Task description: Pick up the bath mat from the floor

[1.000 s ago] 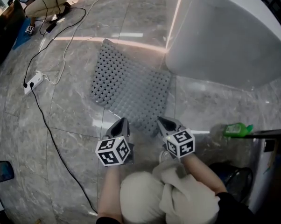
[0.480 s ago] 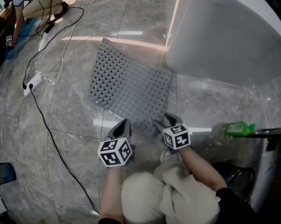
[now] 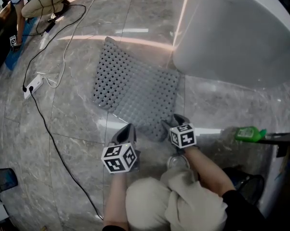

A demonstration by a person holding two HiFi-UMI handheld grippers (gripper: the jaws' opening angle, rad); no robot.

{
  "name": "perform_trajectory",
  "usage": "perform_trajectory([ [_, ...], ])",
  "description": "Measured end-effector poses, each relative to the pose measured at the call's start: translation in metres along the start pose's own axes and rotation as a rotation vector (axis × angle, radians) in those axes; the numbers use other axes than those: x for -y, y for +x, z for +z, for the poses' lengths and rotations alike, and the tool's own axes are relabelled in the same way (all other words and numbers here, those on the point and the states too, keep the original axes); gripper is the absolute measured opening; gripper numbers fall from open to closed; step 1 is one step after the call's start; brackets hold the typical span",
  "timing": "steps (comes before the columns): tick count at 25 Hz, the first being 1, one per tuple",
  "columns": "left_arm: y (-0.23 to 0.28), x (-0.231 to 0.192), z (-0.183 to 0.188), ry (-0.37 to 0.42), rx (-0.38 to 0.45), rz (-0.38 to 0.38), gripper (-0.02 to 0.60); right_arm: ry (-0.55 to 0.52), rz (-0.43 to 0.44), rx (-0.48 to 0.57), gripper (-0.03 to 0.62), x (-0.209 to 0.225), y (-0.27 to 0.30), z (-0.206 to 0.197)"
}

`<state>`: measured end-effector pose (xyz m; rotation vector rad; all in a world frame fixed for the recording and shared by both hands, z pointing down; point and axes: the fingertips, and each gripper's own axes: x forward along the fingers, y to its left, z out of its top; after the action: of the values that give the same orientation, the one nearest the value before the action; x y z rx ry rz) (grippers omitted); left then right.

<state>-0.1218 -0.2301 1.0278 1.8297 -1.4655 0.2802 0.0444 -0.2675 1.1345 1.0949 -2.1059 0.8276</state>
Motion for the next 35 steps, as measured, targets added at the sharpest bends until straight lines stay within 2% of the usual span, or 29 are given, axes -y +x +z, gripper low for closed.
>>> perform_trajectory([
  [4,0.005,0.0,-0.001,0.02,-0.012,0.003,0.002,0.056,0.031,-0.015,0.278,0.004,0.007,-0.001],
  [16,0.012,-0.005,-0.006,0.014,-0.031,0.007,0.0,0.029,-0.022,-0.06,0.279,0.013,0.023,-0.008],
  [25,0.014,-0.007,-0.009,0.01,-0.04,0.011,0.0,0.005,-0.043,-0.056,0.275,0.014,0.023,-0.006],
  [27,0.015,-0.007,-0.01,0.013,-0.042,0.011,0.001,0.005,-0.042,-0.059,0.248,0.015,0.023,-0.006],
  [28,0.015,-0.006,-0.01,0.015,-0.042,0.011,0.0,0.002,-0.043,-0.06,0.204,0.015,0.022,-0.006],
  [35,0.014,-0.005,-0.01,0.019,-0.043,0.008,0.0,-0.078,-0.029,-0.044,0.163,0.004,0.016,0.003],
])
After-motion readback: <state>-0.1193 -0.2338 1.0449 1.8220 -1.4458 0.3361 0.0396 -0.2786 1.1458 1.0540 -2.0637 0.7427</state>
